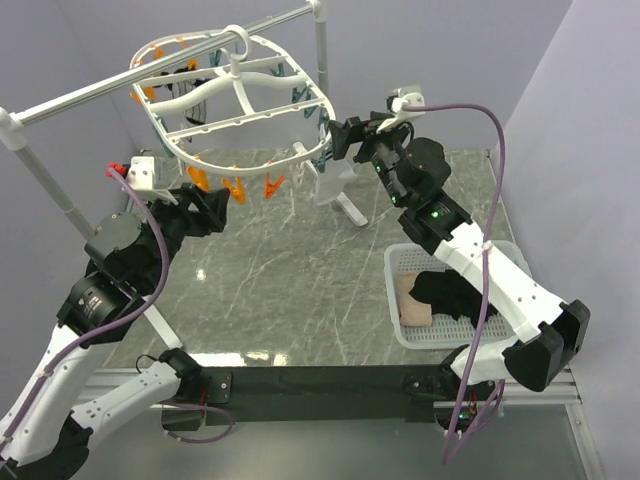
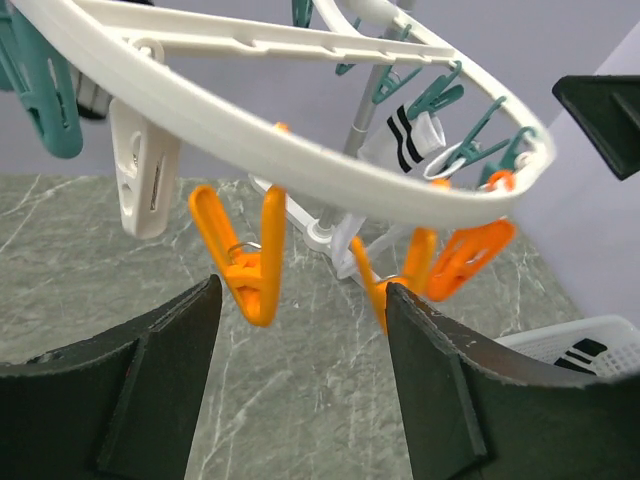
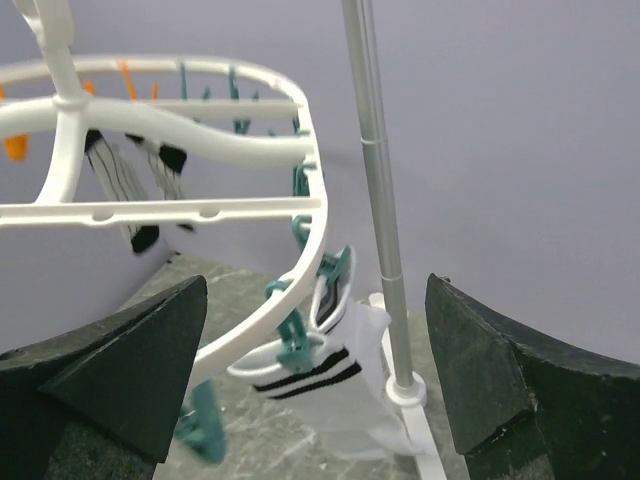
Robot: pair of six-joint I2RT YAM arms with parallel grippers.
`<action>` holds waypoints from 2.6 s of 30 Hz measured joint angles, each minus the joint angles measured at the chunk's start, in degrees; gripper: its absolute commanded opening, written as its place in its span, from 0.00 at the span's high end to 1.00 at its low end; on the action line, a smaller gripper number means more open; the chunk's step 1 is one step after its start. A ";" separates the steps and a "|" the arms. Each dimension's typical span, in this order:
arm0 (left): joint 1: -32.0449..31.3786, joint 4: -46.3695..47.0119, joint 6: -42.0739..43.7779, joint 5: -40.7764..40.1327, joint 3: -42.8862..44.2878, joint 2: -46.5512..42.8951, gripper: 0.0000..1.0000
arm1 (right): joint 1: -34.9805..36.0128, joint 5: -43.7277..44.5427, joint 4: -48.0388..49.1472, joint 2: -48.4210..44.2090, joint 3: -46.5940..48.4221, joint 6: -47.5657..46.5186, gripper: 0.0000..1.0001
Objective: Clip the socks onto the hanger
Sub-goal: Rotate the hanger at the clothesline, then open the clamp at the hanger.
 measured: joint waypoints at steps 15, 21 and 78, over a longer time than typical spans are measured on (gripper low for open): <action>0.15 8.24 5.70 6.40 -2.97 3.76 0.30 | -1.07 -16.13 -6.10 -9.79 0.35 3.04 0.08; 0.15 10.51 6.03 10.97 -2.64 7.45 0.31 | -0.87 -25.46 -4.76 -14.29 -0.24 6.10 0.11; 0.37 25.11 -9.81 14.34 -7.02 5.99 0.61 | 16.70 -23.69 13.18 3.54 -8.09 5.70 0.53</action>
